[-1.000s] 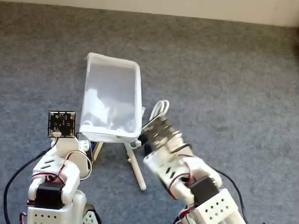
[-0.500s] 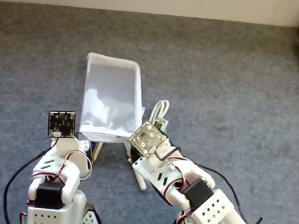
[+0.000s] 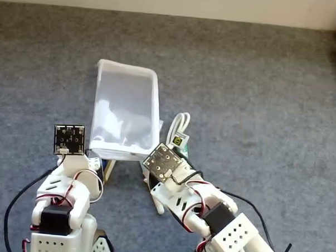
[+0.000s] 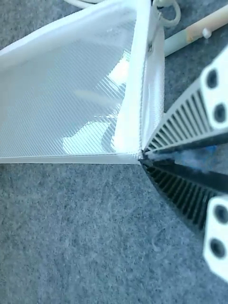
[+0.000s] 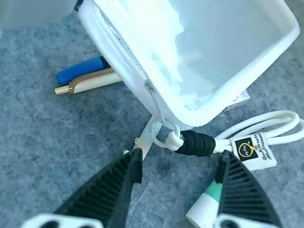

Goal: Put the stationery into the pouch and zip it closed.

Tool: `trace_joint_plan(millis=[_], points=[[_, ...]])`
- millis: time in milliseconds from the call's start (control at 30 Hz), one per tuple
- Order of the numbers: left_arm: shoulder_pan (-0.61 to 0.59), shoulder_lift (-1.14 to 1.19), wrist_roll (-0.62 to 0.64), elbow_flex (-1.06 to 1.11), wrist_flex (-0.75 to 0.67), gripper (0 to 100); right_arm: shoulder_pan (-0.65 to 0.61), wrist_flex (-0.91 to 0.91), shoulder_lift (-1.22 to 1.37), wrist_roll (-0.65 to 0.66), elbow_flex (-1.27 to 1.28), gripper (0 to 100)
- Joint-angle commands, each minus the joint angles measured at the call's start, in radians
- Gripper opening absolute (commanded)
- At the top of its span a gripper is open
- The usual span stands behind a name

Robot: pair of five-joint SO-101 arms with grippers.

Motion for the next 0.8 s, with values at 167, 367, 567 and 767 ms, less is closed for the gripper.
trace_joint_plan(millis=[167, 367, 567, 767], points=[[-0.002, -0.012, 0.012, -0.036, -0.032, 1, -0.010, -0.028, 0.024, 0.018, -0.010, 24.2], [-0.002, -0.012, 0.012, -0.036, -0.032, 1, -0.004, -0.065, 0.298, 0.091, -0.096, 24.2], [-0.002, -0.012, 0.012, -0.036, -0.029, 1, 0.044, -0.140, 0.562, 0.094, -0.237, 24.2], [-0.002, -0.012, 0.012, -0.036, -0.029, 1, 0.064, -0.291, 0.654, 0.094, -0.251, 23.9]])
